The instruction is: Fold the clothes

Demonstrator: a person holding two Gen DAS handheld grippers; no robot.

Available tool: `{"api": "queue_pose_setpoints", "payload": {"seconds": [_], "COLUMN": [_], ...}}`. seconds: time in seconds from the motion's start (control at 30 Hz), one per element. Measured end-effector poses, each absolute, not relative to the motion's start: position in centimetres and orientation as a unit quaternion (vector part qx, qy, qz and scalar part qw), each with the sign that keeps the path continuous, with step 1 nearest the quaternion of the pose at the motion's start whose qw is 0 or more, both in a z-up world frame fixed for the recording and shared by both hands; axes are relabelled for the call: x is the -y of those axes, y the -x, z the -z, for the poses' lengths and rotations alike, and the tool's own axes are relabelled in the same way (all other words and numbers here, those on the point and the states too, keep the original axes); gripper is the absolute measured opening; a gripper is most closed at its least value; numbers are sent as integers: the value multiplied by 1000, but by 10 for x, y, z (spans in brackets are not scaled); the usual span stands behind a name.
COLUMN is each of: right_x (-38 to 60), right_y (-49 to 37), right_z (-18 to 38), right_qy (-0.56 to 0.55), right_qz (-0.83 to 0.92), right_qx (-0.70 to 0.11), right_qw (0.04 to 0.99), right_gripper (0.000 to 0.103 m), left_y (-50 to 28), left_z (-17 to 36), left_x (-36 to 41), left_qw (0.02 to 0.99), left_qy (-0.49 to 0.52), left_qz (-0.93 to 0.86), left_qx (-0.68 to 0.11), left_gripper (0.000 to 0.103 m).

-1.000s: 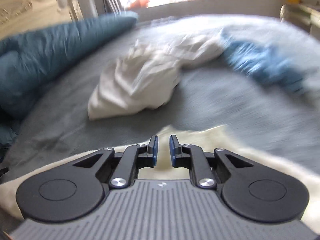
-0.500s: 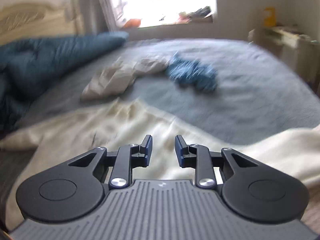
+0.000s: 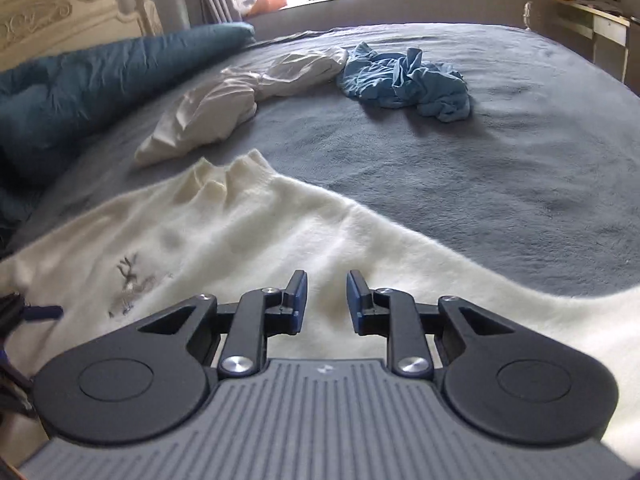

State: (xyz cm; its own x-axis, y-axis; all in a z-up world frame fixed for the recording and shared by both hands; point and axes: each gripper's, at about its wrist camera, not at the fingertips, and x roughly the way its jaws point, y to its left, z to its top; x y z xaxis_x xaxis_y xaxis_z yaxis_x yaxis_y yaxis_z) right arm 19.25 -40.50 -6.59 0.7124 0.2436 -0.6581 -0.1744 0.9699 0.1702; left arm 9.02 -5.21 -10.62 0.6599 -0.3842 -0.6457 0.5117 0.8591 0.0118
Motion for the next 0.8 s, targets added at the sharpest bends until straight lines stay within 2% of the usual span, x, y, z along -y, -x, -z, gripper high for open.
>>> {"api": "queue_pose_setpoints", "payload": {"seconds": [0.13,0.27,0.3,0.4,0.5,0.6,0.67,0.73,0.77,0.8], "right_x": [417,444,451,440,388,349,364,399,414,428], "right_y": [-211,-226,-225,-205,-192,-190,-202,-216,-220,-224], "right_z": [97,87,82,54,47,74,91,90,88,87], "right_qy": [56,121,104,40,32,73,72,-3,-31,-58], "right_qz": [-56,101,101,30,-105,-167,-152,-97,-78,-59], "right_qx": [-419,-412,-412,-372,-365,-410,-415,-410,-409,-408], "right_qw": [904,898,900,927,925,894,894,907,909,909], "right_gripper": [17,18,17,18,17,16,21,12,0,0], "left_y": [-87,-87,-90,-90,-90,-88,-88,-89,-89,-89], "left_z": [107,104,104,106,107,107,108,108,108,108], "left_x": [48,49,50,50,50,50,49,48,48,48], "left_qw": [908,908,907,908,909,911,911,911,911,911], "left_qy": [-89,-91,-91,-90,-86,-86,-84,-82,-81,-80], "left_qz": [248,249,250,252,251,249,250,251,251,252], "left_qx": [-325,-325,-326,-324,-321,-318,-317,-318,-318,-318], "left_gripper": [96,96,96,97,98,98,98,98,98,98]}}
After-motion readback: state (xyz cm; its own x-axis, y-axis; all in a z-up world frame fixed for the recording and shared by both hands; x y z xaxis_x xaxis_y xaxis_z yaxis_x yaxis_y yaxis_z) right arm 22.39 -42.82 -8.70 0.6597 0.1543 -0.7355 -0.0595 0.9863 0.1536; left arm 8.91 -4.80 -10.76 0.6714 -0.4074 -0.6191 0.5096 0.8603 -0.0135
